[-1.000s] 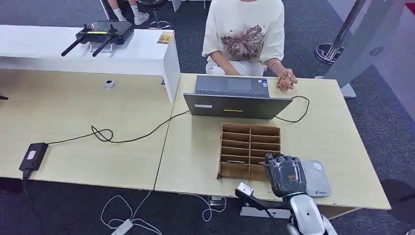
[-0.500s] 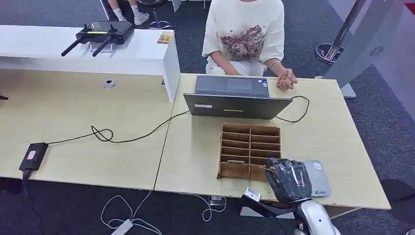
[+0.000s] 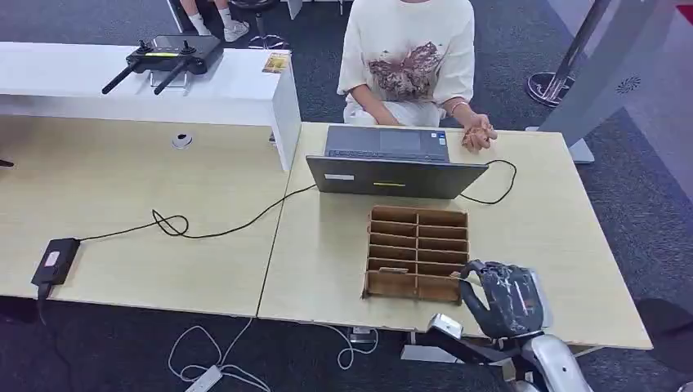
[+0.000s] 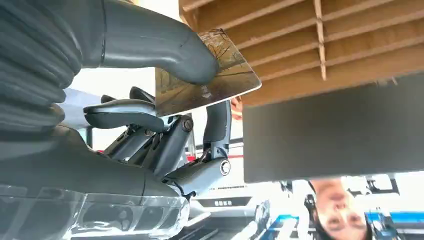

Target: Pass the card to the sensor for recognition and then transmit it.

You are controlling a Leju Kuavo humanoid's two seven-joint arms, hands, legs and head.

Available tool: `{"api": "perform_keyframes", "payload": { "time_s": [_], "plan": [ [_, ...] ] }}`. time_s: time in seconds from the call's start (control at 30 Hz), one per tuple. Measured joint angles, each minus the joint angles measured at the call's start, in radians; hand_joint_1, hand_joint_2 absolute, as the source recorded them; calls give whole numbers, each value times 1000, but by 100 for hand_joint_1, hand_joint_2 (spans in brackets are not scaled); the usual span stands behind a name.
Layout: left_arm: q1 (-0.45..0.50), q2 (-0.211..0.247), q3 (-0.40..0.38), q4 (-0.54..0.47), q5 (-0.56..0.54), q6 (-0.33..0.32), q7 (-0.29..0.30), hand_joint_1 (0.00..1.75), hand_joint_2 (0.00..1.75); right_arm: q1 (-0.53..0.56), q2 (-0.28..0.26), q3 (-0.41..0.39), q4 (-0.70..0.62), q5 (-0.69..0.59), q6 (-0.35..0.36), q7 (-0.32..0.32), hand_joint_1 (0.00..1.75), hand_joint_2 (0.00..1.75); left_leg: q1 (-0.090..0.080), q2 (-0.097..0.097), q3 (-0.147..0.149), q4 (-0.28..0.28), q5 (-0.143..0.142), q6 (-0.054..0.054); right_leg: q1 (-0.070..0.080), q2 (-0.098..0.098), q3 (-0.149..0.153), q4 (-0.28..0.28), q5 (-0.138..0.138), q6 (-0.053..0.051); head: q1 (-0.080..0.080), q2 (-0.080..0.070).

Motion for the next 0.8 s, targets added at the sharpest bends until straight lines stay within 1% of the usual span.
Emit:
{"api": "perform_keyframes", "payload": {
  "time_s": [0.2,0.37,0.53,0.8],
  "plan": [
    [0,0,0,0,0,3,-2,0,175,-4,-3,-6,-39,-40,-3,-33,175,175,0,0,0,0,0,0,0,0,0,0,0,0,0,0],
    [0,0,0,0,0,3,-2,0,175,-22,-11,-10,-57,-92,1,-72,175,175,0,0,0,0,0,0,0,0,0,0,0,0,0,0],
    [0,0,0,0,4,0,-3,0,175,-53,-16,-9,-65,-137,3,-114,175,175,0,0,0,0,0,0,0,0,0,0,0,0,0,0],
    [0,0,0,0,6,0,-5,0,175,-118,-19,2,-67,-182,3,-146,175,175,0,0,0,0,0,0,0,0,0,0,0,0,0,0]
  ]
}}
